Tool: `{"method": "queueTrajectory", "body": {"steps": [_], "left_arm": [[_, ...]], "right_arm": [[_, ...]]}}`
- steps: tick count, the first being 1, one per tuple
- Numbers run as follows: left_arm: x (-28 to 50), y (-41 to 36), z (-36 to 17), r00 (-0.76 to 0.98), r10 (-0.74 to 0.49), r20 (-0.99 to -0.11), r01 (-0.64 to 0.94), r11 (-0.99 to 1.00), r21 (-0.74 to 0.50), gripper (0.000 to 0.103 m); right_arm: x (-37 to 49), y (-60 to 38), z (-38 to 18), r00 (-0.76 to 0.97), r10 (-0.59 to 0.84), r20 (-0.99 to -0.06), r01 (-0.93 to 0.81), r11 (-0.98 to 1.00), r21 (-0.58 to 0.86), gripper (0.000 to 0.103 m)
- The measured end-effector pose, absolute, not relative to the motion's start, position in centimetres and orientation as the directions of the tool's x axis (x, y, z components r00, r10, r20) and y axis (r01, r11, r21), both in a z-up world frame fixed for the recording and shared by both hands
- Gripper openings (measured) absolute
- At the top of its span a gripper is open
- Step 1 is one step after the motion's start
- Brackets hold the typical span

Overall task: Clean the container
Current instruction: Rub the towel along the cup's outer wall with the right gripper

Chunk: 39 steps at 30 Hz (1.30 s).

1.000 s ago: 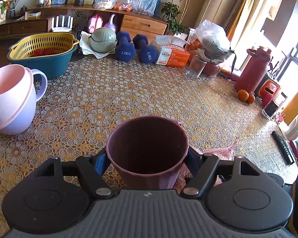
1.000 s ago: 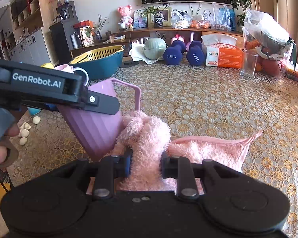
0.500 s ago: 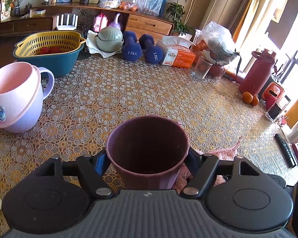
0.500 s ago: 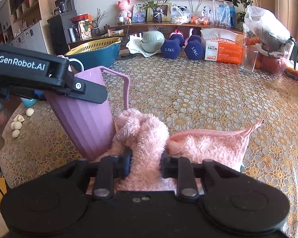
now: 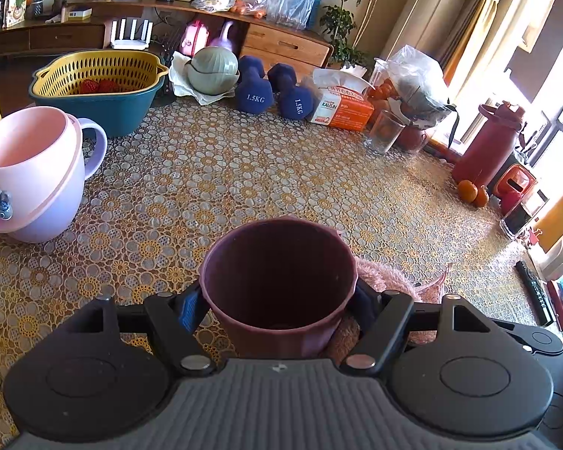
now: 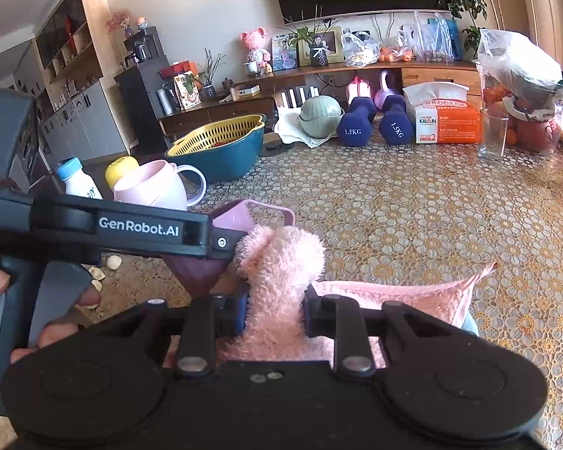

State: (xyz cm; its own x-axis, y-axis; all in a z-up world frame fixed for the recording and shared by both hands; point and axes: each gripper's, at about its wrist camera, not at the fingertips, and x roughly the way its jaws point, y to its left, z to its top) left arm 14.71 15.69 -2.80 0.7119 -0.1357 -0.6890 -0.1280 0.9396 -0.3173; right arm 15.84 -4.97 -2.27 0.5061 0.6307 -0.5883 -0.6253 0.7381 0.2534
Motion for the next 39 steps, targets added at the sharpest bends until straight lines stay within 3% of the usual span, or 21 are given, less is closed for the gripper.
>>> {"method": "queueTrajectory", "body": {"steps": [20,26,39], "left_arm": [[14.4,14.8,-2.7,0.718,-0.13,-0.684,-0.083,0.959,-0.27,0.075],[13.3,14.6,-2.8,0.73,-0.137,-0.669,-0.036,0.97,-0.238,0.075],[11.6,13.3,-2.8,0.729,-0.177,-0.662,0.066,0.98,-0.19,0.075]], "right_arm": [[17.0,-5.2,-5.8,0.506,0.547,-0.667,-0.611,0.773,0.171,0.025],[16.2,-6.8,-4.5,0.54,0.545,-0.642,-0.648,0.755,0.096,0.025],[15.3,-8.0,-0.2,0.527,0.643,-0.556,-0.713,0.69,0.121,0.025]]}}
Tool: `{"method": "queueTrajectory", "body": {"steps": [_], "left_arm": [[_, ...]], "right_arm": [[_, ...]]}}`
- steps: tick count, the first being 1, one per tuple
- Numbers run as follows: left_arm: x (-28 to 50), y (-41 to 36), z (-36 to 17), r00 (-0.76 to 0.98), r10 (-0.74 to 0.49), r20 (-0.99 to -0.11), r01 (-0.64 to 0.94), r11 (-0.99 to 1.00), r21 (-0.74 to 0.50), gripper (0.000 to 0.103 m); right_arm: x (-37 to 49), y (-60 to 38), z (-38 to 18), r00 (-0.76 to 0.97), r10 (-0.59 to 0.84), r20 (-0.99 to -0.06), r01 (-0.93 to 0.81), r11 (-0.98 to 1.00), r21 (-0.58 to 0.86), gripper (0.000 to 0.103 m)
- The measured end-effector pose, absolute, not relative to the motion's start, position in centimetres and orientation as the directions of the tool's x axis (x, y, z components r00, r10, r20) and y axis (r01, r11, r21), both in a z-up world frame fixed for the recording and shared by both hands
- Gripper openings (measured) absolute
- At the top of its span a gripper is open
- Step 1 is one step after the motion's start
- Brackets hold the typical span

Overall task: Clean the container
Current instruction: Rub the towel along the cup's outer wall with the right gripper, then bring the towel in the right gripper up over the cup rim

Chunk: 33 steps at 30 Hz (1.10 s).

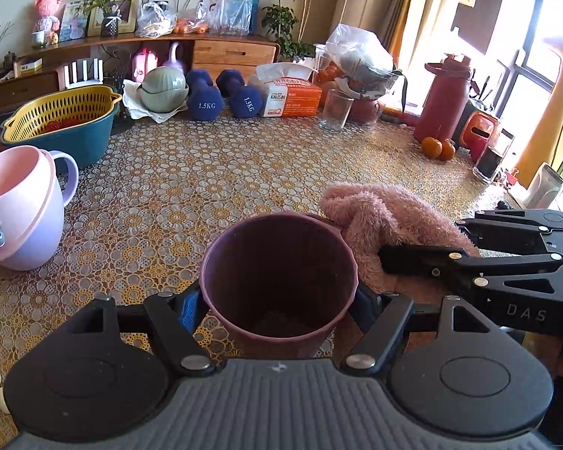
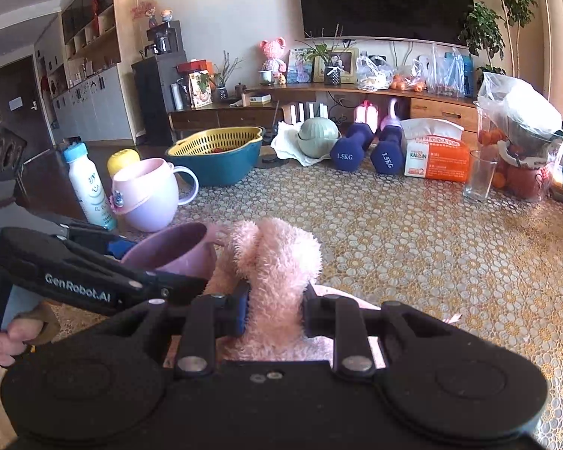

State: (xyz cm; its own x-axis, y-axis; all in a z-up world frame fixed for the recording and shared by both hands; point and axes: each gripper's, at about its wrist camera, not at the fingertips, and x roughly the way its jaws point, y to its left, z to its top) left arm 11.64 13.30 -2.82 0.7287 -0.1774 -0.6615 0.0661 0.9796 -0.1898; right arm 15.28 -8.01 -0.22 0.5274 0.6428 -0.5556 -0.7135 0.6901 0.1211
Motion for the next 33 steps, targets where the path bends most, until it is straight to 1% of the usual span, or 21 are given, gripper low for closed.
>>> {"method": "queueTrajectory", "body": {"steps": [2,8,11,14,17,20,26,33], "left_arm": [[11.6,13.3,-2.8,0.728,-0.182,-0.661,0.072,0.979,-0.19,0.075],[11.4,13.0,-2.9,0.729,-0.185,-0.659,0.094,0.981,-0.172,0.075],[11.4,12.9,-2.9,0.73,-0.187,-0.657,0.102,0.981,-0.165,0.075],[11.5,12.9,-2.9,0.731,-0.191,-0.656,0.113,0.981,-0.16,0.075],[11.7,12.6,-2.8,0.732,-0.186,-0.655,0.12,0.982,-0.145,0.075],[11.9,12.3,-2.8,0.734,-0.198,-0.65,0.131,0.98,-0.15,0.075],[12.9,10.6,-2.7,0.734,-0.222,-0.642,0.17,0.975,-0.142,0.075],[14.4,7.2,-2.5,0.733,-0.266,-0.626,0.236,0.963,-0.132,0.075]], "right_arm": [[15.4,-7.9,-0.6,0.518,0.643,-0.564,-0.72,0.684,0.119,0.025],[16.3,-8.0,-2.5,0.463,0.649,-0.603,-0.711,0.678,0.184,0.025],[16.7,-7.6,-3.6,0.445,0.643,-0.623,-0.709,0.678,0.193,0.025],[16.7,-7.2,-4.5,0.44,0.62,-0.65,-0.712,0.682,0.169,0.025],[16.1,-7.2,-4.8,0.463,0.575,-0.674,-0.718,0.689,0.095,0.025],[16.0,-9.0,-3.9,0.488,0.575,-0.657,-0.708,0.701,0.088,0.025],[16.4,-13.7,-1.5,0.591,0.515,-0.621,-0.648,0.761,0.015,0.025],[17.2,-19.0,0.4,0.676,0.441,-0.591,-0.56,0.828,-0.024,0.024]]}}
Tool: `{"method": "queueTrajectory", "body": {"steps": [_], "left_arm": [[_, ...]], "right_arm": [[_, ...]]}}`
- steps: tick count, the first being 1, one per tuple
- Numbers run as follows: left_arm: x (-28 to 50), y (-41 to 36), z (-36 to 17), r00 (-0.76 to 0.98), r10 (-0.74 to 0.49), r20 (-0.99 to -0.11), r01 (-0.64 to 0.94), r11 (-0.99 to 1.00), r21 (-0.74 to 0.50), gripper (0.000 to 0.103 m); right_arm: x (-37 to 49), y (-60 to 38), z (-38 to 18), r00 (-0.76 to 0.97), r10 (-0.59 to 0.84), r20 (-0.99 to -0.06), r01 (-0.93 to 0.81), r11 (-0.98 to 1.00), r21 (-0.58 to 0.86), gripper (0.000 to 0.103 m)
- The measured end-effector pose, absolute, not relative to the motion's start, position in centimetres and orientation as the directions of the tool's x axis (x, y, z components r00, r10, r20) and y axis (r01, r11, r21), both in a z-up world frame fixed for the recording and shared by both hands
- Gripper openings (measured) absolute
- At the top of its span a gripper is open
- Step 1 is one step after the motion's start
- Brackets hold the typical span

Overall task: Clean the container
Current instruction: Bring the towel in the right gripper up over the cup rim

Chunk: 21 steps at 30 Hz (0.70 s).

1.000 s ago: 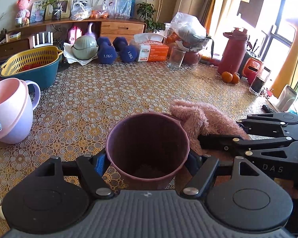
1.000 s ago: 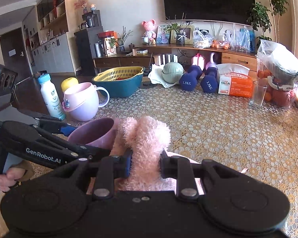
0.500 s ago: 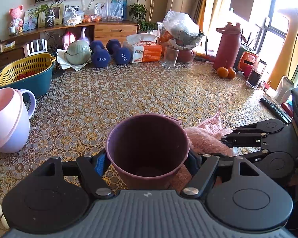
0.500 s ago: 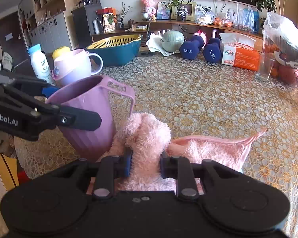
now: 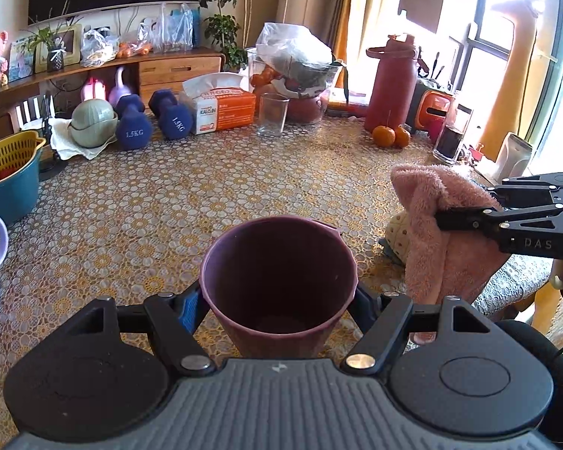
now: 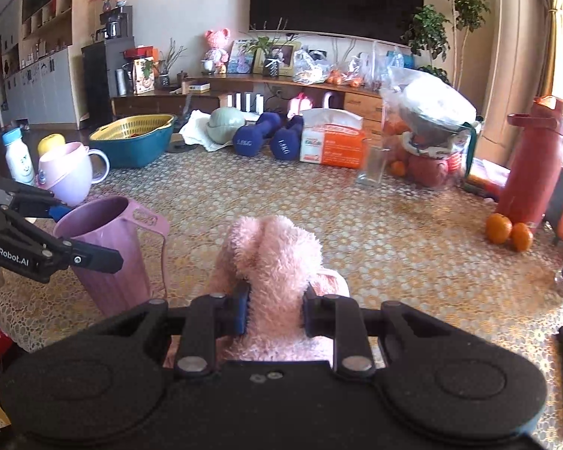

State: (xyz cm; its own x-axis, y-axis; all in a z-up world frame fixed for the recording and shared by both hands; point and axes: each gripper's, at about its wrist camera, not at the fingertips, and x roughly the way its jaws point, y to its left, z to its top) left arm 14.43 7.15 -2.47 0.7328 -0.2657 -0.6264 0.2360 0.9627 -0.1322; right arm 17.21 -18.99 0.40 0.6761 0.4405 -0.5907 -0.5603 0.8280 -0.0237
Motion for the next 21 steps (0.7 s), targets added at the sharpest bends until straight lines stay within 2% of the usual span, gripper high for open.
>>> {"method": "queueTrajectory", "body": {"steps": [13,21], "left_arm": [[15.9,2.1,-2.7,0.705,-0.332,-0.627,0.38,0.923,-0.062,0.075],[15.6,2.3,-3.2,0.695,-0.349,-0.629,0.43,0.903,-0.026,0.075]], "right_arm": [[17.4,-24.5,1.3,0.734,0.387,-0.558,-0.485,0.874,-0.032,0.025],[17.5,-24.3,-0.4,0.688,0.449,-0.57,-0.507,0.86,0.065,0.025]]}}
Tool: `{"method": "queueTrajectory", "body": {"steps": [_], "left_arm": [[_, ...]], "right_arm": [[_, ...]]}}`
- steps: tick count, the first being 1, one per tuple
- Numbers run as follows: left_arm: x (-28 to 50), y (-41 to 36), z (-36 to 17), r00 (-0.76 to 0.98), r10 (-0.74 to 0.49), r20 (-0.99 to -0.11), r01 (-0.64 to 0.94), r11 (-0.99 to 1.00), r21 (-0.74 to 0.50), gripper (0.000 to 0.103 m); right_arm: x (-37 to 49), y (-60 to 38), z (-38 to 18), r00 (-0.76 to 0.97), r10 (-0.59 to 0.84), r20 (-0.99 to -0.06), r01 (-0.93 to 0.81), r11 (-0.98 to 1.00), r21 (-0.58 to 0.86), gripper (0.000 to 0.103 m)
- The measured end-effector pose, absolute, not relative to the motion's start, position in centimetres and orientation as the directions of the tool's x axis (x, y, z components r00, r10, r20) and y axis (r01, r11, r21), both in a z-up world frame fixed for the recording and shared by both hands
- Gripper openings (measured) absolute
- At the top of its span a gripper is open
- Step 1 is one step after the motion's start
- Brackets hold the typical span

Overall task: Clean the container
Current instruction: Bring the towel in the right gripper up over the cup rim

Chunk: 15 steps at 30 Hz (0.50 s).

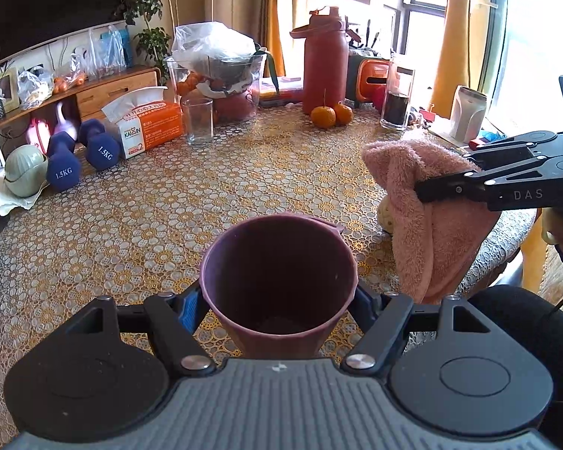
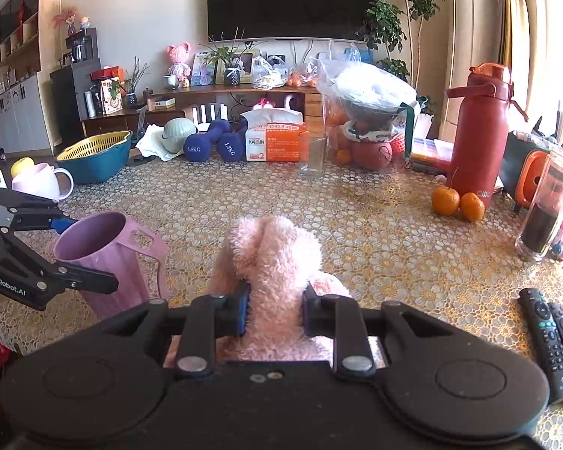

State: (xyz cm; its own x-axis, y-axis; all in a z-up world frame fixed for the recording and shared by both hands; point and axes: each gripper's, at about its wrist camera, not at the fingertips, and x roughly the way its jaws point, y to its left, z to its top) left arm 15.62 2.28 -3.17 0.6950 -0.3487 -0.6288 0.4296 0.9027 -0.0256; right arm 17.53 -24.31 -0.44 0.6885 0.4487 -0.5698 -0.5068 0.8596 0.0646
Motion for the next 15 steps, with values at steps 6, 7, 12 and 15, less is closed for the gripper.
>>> {"method": "queueTrajectory", "body": {"steps": [6,7,12,15], "left_arm": [[15.5,2.2,-3.2,0.695,-0.359,-0.623,0.45,0.893,-0.013,0.075],[15.4,2.2,-3.2,0.695,-0.36,-0.623,0.452,0.892,-0.01,0.075],[15.3,2.2,-3.2,0.694,-0.362,-0.623,0.46,0.888,-0.003,0.075],[15.3,2.2,-3.2,0.694,-0.361,-0.623,0.458,0.889,-0.004,0.075]], "right_arm": [[17.9,-22.9,-0.1,0.649,0.544,-0.532,-0.551,0.818,0.165,0.025],[18.0,-22.6,0.0,0.642,0.557,-0.527,-0.559,0.81,0.176,0.025],[18.1,-20.4,-0.2,0.606,0.608,-0.514,-0.594,0.775,0.216,0.025],[18.4,-19.5,-0.7,0.597,0.612,-0.519,-0.596,0.771,0.223,0.025]]}}
